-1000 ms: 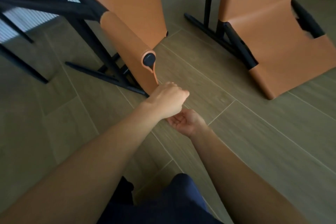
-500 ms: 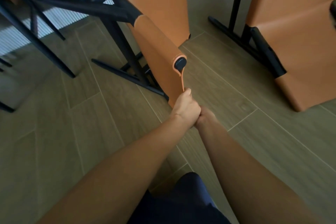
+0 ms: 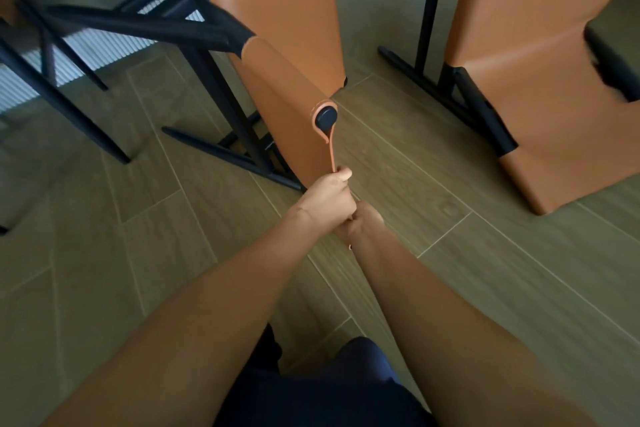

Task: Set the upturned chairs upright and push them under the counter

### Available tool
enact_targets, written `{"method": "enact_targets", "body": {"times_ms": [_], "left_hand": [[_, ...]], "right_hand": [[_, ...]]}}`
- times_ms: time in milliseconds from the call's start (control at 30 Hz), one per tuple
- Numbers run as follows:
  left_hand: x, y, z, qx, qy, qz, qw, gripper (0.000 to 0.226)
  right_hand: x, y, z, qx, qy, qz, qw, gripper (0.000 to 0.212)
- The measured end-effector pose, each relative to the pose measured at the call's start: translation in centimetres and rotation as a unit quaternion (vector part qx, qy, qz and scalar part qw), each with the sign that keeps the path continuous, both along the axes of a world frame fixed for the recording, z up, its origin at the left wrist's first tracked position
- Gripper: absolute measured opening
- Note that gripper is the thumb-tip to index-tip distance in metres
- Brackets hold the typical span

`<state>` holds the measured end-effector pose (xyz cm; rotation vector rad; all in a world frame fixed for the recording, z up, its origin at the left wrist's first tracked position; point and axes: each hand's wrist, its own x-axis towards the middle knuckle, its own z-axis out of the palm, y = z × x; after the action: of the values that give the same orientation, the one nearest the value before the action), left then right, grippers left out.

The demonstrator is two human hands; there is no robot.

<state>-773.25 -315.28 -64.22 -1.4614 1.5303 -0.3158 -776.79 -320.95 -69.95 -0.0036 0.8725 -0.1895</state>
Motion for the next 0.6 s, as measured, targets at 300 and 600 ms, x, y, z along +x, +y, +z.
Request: {"method": "enact_targets", "body": {"times_ms": [300,600], "left_hand": [[-0.6,0.9,5.7,0.034,0.08,-0.011,0.996,0.024],[-1.8,2.3,15.3,0.058,0.127,0.001,0.99,0.026]], "right_hand": [[-1.5,1.2,6.5,0.023,0.064,-0.028,0.997,0.044],[-3.8,2.5,18.0,0.004,0.13,0.002,0.991,0.041]]}}
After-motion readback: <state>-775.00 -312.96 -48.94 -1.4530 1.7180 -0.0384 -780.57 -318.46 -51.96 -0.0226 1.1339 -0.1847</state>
